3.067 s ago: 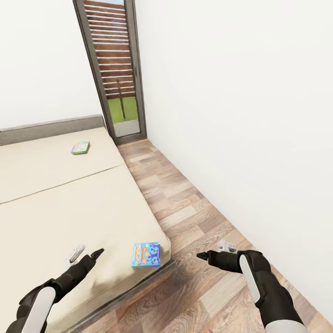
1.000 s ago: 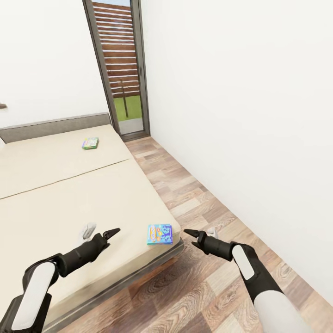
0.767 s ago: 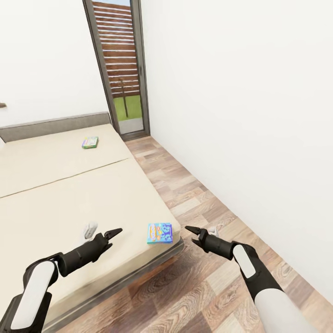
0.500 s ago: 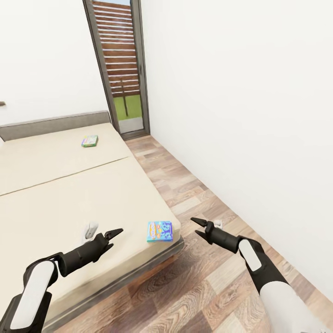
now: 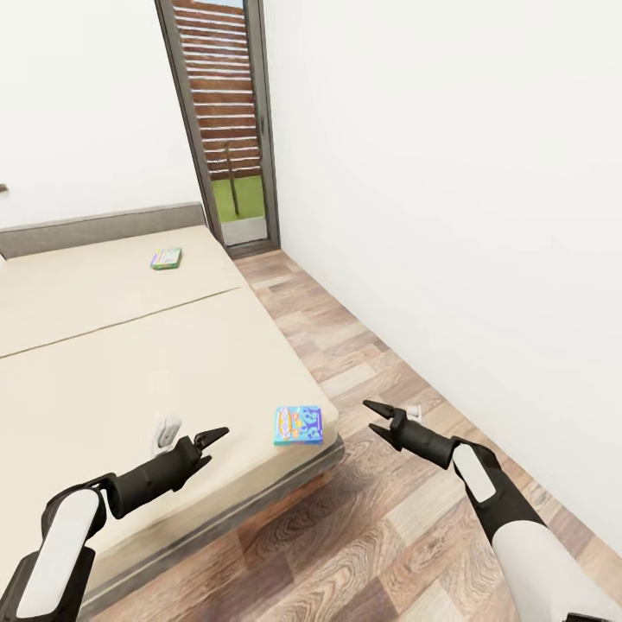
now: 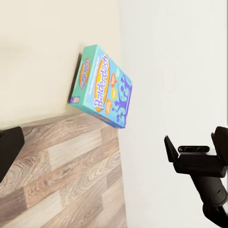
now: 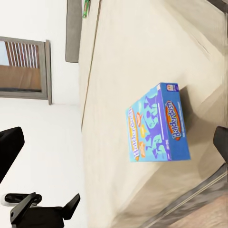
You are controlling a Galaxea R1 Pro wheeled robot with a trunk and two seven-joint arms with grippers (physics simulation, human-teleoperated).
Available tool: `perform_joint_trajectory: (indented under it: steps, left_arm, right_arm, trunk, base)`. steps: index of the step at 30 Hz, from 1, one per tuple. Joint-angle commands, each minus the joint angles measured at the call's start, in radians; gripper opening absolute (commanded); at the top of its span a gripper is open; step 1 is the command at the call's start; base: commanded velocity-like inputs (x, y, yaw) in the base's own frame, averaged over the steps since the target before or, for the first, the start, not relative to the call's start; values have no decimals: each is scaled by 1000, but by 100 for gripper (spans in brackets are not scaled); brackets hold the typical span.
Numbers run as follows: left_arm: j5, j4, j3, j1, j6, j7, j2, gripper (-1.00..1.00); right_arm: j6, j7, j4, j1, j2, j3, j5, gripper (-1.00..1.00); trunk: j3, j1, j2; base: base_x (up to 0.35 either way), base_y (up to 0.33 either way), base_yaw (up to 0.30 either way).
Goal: Put all the toys in the child's room - the three board games (two on the bed and one on the table), the two jigsaw puzzles on the table, and the tennis ball on the table - inside the toy box on the table in the child's room.
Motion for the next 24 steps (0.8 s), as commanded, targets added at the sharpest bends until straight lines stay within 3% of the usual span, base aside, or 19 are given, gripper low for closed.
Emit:
perform_joint_trajectory:
  steps: [1,24]
  left_arm:
    - [3,0,1,-1,5,1,0,100]
    - [-6,11,0,4,3,-60,0,100]
  right_arm:
    - [6,2,0,-1,0,-2,-1,100]
    - [4,10,3,-3,-8,-3,-3,100]
  trunk:
    - [-4,4,-8]
    - [-76,92,-169]
  base:
    - [0,0,0]
    - [0,0,0]
